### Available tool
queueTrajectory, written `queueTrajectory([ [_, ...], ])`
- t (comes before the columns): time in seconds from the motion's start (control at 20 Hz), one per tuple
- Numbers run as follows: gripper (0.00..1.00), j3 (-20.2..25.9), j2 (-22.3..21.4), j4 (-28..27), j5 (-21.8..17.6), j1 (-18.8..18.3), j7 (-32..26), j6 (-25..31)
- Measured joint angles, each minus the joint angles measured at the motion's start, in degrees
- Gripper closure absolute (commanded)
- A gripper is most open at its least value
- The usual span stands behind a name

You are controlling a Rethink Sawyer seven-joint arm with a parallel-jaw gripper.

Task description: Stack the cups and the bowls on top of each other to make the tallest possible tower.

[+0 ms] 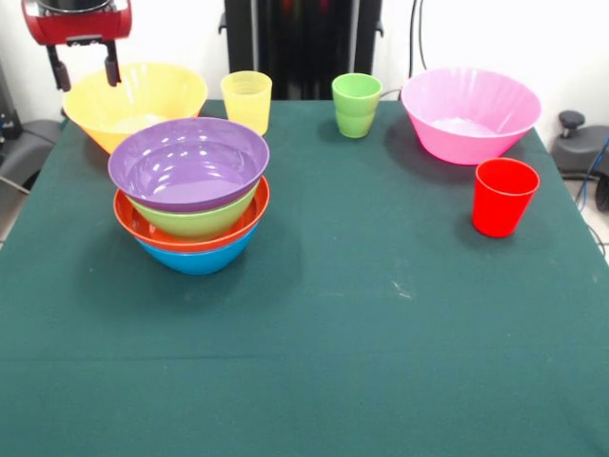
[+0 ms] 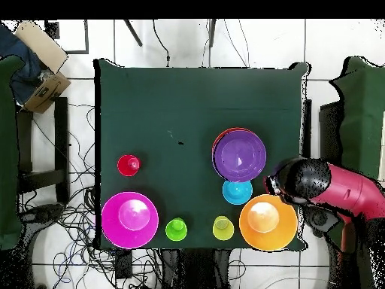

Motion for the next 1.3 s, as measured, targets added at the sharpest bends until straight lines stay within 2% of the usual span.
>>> queueTrajectory([
  [1.3, 0.0, 0.16, 0.05, 0.0, 0.0, -2.07, 0.0, 0.0],
])
